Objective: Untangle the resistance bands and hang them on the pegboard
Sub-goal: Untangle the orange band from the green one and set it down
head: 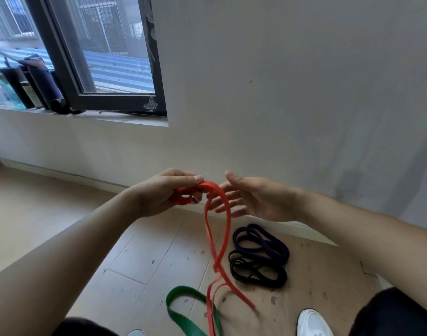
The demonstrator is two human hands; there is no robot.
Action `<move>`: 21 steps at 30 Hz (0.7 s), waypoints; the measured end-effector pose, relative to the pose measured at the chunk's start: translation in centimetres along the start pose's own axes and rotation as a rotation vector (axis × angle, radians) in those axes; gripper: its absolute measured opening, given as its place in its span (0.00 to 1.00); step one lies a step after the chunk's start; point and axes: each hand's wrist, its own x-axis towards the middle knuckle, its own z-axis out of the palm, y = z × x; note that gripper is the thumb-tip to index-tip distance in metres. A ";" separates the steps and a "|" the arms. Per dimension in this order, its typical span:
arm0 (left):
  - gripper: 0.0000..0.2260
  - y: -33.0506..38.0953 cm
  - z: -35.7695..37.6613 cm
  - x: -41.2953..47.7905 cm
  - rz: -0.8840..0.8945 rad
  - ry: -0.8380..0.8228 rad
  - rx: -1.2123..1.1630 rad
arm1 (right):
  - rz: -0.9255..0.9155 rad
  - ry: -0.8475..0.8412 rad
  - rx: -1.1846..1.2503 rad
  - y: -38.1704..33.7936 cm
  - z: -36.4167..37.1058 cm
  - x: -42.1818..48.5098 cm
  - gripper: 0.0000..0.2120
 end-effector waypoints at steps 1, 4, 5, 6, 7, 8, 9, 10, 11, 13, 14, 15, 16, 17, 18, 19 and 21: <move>0.12 0.0 -0.1 0.0 0.006 0.001 0.004 | 0.005 0.045 -0.020 0.1 0.3 0.4 0.29; 0.17 -0.1 -0.5 0.1 0.030 0.012 0.016 | -0.008 0.027 0.010 0.4 0.7 1.2 0.29; 0.17 -0.1 -0.5 0.1 0.036 0.024 0.014 | -0.018 -0.004 0.042 0.5 0.7 1.3 0.27; 0.17 -0.1 -0.6 0.0 0.043 0.034 0.003 | -0.032 -0.024 0.067 0.5 0.7 1.4 0.23; 0.17 -0.2 -0.7 0.0 0.054 0.040 -0.009 | -0.044 -0.034 0.090 0.5 0.7 1.5 0.20; 0.16 -0.2 -0.8 -0.1 0.064 0.048 -0.022 | -0.051 -0.040 0.112 0.5 0.5 1.5 0.17; 0.15 -0.2 -1.0 -0.2 0.075 0.060 -0.037 | -0.050 -0.047 0.131 0.6 0.2 1.5 0.16; 0.14 -0.1 -1.2 -0.3 0.086 0.072 -0.058 | -0.039 -0.065 0.145 0.7 -0.1 1.4 0.16; 0.13 -0.1 -1.4 -0.4 0.099 0.086 -0.087 | -0.019 -0.094 0.153 0.8 -0.4 1.3 0.16; 0.12 -0.1 -1.9 -0.7 0.127 0.124 -0.148 | 0.036 -0.157 0.146 1.1 -0.9 0.9 0.17; 0.12 -0.1 -2.1 -0.9 0.137 0.149 -0.174 | 0.062 -0.181 0.133 1.3 -1.1 0.7 0.17; 0.11 -0.3 -2.4 -1.0 0.142 0.171 -0.190 | 0.081 -0.198 0.119 1.4 -1.3 0.5 0.18; 0.11 -0.4 -2.6 -1.2 0.139 0.188 -0.197 | 0.088 -0.205 0.113 1.6 -1.6 0.3 0.17; 0.11 -0.6 -2.9 -1.3 0.131 0.187 -0.195 | 0.086 -0.199 0.120 1.7 -1.8 0.1 0.17; 0.12 -0.9 -3.2 -1.5 0.115 0.173 -0.190 | 0.077 -0.179 0.135 1.6 -2.0 -0.1 0.16; 0.16 -1.2 -3.5 -1.6 0.091 0.159 -0.179 | 0.067 -0.150 0.161 1.6 -2.2 -0.3 0.16; 0.28 -2.0 -4.1 -1.8 0.016 0.158 -0.107 | 0.041 -0.092 0.213 1.6 -2.5 -0.5 0.15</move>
